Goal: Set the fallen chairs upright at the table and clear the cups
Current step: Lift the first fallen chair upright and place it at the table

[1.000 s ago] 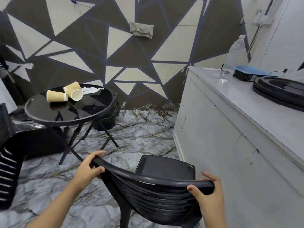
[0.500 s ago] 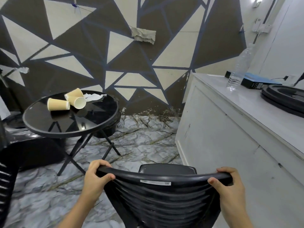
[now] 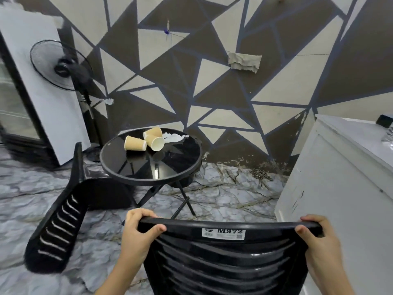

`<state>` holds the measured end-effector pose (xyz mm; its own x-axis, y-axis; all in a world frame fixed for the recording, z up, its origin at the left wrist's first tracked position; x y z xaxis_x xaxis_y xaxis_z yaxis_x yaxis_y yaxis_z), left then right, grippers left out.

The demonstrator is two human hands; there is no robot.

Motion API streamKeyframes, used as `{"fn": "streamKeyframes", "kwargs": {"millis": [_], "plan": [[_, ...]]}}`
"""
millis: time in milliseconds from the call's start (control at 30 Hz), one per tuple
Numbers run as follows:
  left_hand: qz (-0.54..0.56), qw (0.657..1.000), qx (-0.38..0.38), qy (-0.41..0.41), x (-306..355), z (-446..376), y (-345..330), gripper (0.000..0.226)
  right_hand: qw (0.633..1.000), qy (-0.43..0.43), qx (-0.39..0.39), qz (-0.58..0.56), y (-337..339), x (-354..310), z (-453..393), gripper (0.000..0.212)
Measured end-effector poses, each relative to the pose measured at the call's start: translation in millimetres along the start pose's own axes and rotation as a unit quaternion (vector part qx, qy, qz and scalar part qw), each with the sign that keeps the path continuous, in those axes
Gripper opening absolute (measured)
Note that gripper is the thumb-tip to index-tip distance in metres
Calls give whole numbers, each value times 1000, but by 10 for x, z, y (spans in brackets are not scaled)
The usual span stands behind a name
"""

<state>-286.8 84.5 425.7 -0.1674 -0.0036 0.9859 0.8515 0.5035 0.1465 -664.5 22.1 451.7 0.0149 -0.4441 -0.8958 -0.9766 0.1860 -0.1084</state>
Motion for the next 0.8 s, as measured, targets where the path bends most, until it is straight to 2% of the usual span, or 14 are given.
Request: {"fn": "streamKeyframes", "kwargs": {"millis": [67,100,133,200,333,433,567,667,800], "plan": [[-6,999,37,-11,55,-46,-3,38,1000,-8,-16,-6,-83,131,-245,62],[-8,998,56,-16,88,-59,-14,35,999,-16,-28,-15,-102,222,-366,73],[-11,997,76,-20,112,-76,-35,30,999,-26,-33,-22,-126,313,-489,76],[-16,993,111,-22,171,-81,-97,29,994,-47,-78,-53,-219,449,-743,64],[-33,983,179,-14,282,-15,-289,39,967,-95,-184,-149,-419,759,-1221,8],[-37,973,225,-17,257,86,-477,50,948,-113,-227,-195,-495,1024,-1544,32],[-51,965,257,8,-21,139,-672,45,926,-125,-292,-202,-665,1346,-1803,32],[-70,968,233,57,-310,122,-751,54,925,-130,-328,-141,-681,1685,-1797,30],[-65,978,181,85,-419,70,-996,57,924,-156,-327,-119,-436,1991,-1873,46]]}}
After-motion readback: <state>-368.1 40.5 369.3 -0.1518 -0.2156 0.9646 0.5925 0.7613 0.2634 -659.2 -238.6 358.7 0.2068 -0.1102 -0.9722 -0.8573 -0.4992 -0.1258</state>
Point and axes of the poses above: each hand's wrist, its own z-axis away from the middle knuckle, its own y-axis out of the back of the hand, x = y × z, the point moved 5 cm from there along -z, towards the middle knuckle, and after that the axes turned 13 degrees about y, right-handed, at the moved point
